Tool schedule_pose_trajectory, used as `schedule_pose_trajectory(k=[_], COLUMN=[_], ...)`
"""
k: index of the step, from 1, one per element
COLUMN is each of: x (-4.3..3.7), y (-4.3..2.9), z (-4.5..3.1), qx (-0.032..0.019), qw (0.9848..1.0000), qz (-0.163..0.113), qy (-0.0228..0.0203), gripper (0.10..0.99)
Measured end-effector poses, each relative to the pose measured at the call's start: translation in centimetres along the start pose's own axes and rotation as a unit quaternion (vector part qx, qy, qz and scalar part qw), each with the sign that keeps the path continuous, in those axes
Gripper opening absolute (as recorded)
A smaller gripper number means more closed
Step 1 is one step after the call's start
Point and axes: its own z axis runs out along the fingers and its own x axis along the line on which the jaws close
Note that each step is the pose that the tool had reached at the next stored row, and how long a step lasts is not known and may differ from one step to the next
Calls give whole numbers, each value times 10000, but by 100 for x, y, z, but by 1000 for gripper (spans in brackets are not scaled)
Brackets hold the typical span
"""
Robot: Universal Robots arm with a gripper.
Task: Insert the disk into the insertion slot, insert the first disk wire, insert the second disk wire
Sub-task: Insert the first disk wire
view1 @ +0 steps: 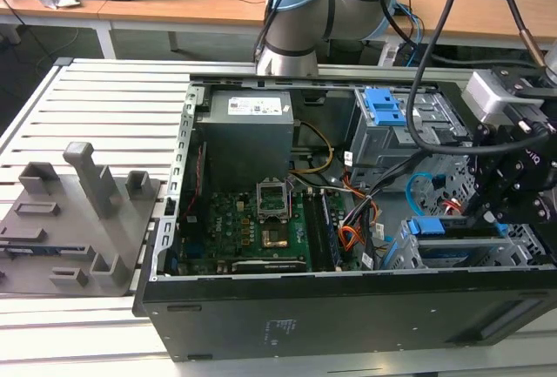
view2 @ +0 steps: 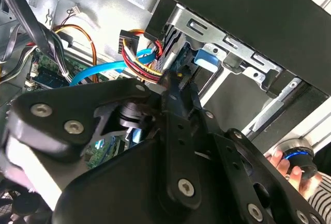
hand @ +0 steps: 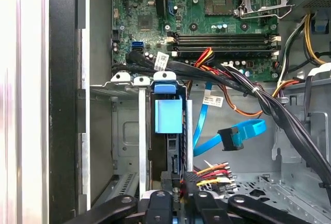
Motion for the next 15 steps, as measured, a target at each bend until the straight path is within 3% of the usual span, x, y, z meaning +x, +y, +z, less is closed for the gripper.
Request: schedule_pose_trajectory(k=[1, 3, 6, 7, 8, 10, 11, 15], x=[-1, 1, 0, -4, -6, -9, -9, -9], y=[0, 0, 11, 12, 13, 17, 19, 19], z=[-6, -40, -271, -306, -338, -416, -459, -469], qx=[1, 0, 1, 1, 1, 1, 1, 1], qw=[10000, 10000, 10000, 10000, 10000, 10000, 10000, 10000], qz=[0, -1, -1, -1, -1, -1, -1, -1], qy=[6, 7, 6, 6, 6, 6, 6, 5], gripper=[243, 243, 243, 243, 227, 106, 106, 106])
